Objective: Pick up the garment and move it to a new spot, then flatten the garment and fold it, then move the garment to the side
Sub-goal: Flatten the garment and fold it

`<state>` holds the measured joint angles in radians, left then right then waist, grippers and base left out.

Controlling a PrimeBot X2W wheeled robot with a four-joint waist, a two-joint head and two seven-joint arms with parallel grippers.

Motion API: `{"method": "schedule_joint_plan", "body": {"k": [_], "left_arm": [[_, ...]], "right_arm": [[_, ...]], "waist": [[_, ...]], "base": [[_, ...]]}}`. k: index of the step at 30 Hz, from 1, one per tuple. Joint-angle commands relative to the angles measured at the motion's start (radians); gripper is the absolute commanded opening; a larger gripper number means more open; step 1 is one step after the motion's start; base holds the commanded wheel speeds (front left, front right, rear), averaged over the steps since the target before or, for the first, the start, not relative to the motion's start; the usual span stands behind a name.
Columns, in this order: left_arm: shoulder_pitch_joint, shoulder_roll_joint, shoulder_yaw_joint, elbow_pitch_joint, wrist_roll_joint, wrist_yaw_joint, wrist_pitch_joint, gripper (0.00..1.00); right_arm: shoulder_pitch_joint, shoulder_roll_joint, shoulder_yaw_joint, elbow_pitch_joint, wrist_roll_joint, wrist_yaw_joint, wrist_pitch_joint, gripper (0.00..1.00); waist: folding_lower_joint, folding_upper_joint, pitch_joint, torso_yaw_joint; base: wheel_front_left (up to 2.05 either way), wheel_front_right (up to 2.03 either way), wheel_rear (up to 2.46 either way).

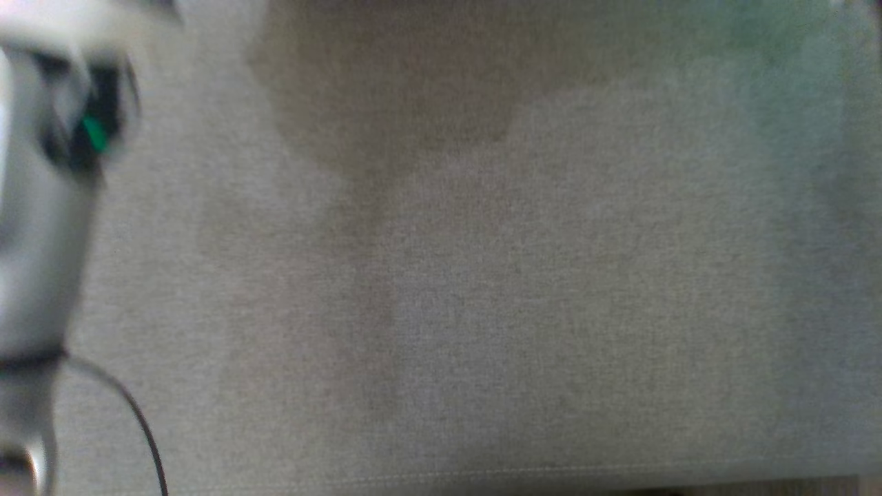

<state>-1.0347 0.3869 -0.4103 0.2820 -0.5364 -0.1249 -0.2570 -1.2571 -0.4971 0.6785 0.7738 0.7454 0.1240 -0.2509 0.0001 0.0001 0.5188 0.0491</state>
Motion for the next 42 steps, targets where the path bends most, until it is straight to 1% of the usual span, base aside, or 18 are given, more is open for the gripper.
{"method": "schedule_joint_plan", "body": {"k": [1,3,7,8,10,14,15,19,23,27,31,34,37,40,42], "left_arm": [[0.113,0.066,0.029,-0.074,-0.018,-0.006,-0.005,0.0],[0.246,0.068,0.032,-0.11,-0.03,-0.006,-0.005,0.0],[0.476,0.089,0.002,-0.163,-0.003,-0.006,-0.005,0.0],[0.476,0.089,0.002,-0.163,-0.003,-0.006,-0.005,0.0],[0.573,0.095,-0.003,-0.177,0.015,-0.006,-0.005,0.0],[0.737,0.095,0.001,-0.204,0.081,-0.006,-0.005,0.0],[0.804,0.081,0.014,-0.209,0.111,-0.006,-0.005,0.0],[0.91,0.062,0.034,-0.22,0.165,-0.006,-0.005,0.0],[0.987,0.049,0.06,-0.23,0.196,-0.006,-0.005,0.0],[1.026,0.053,0.069,-0.239,0.216,-0.006,-0.005,0.0],[1.01,0.04,0.084,-0.236,0.214,-0.006,-0.005,0.0],[0.957,0.023,0.082,-0.208,0.206,-0.006,-0.005,0.0],[0.878,0.003,0.073,-0.169,0.199,-0.006,-0.005,0.0],[0.797,-0.01,0.053,-0.124,0.198,-0.006,-0.005,0.0],[0.742,-0.008,0.027,-0.087,0.202,-0.006,-0.005,0.0]], "right_arm": [[0.114,-0.033,0.006,-0.048,0.041,0.007,-0.009,0.0],[0.218,-0.056,0.013,-0.07,0.072,0.007,-0.009,0.0],[0.413,-0.094,0.007,-0.127,0.134,0.007,-0.01,0.0],[0.413,-0.094,0.007,-0.127,0.134,0.007,-0.01,0.0],[0.506,-0.104,-0.032,-0.159,0.156,0.007,-0.01,0.0],[0.696,-0.095,-0.123,-0.229,0.149,0.007,-0.011,0.0],[0.788,-0.081,-0.163,-0.256,0.127,0.007,-0.011,0.0],[0.965,-0.058,-0.228,-0.317,0.089,0.007,-0.011,0.0],[1.117,-0.044,-0.301,-0.385,0.044,0.007,-0.003,0.0],[1.236,-0.018,-0.388,-0.479,-0.004,0.007,0.04,0.0],[1.287,0.031,-0.475,-0.574,-0.058,0.007,0.108,0.0],[1.282,0.078,-0.531,-0.618,-0.091,0.007,0.159,0.0],[1.247,0.115,-0.567,-0.634,-0.124,0.007,0.2,0.0],[1.199,0.137,-0.58,-0.632,-0.152,0.007,0.234,0.0],[1.16,0.144,-0.582,-0.623,-0.166,0.007,0.251,0.0]], "waist": [[-0.0001,-0.0001,-0.092,0.009],[-0.0001,-0.0001,-0.139,0.009],[-0.0001,-0.0001,-0.226,0.005],[-0.0001,-0.0001,-0.226,0.005],[-0.0001,-0.0001,-0.258,0.004],[-0.0001,-0.0001,-0.308,-0.001],[-0.0001,-0.0001,-0.334,-0.001],[-0.0001,-0.0001,-0.379,0.001],[-0.0001,-0.0001,-0.399,0.008],[-0.0001,-0.0001,-0.401,0.017],[-0.0001,-0.0001,-0.381,0.019],[-0.0001,-0.0001,-0.357,0.025],[-0.0001,-0.0001,-0.326,0.031],[-0.0001,-0.0001,-0.294,0.033],[-0.0001,-0.0001,-0.272,0.033]], "base": [[0.0,0.0,0.0],[0.0,0.0,0.0],[0.0,0.0,0.0],[0.0,0.0,0.0],[0.0,0.0,0.0],[0.0,0.0,0.0],[0.0,0.0,0.0],[0.0,0.0,0.0],[0.0,0.0,0.0],[0.0,0.0,0.0],[0.0,0.0,0.0],[0.0,0.0,0.0],[0.0,0.0,0.0],[0.0,0.0,0.0],[0.0,0.0,0.0]]}}
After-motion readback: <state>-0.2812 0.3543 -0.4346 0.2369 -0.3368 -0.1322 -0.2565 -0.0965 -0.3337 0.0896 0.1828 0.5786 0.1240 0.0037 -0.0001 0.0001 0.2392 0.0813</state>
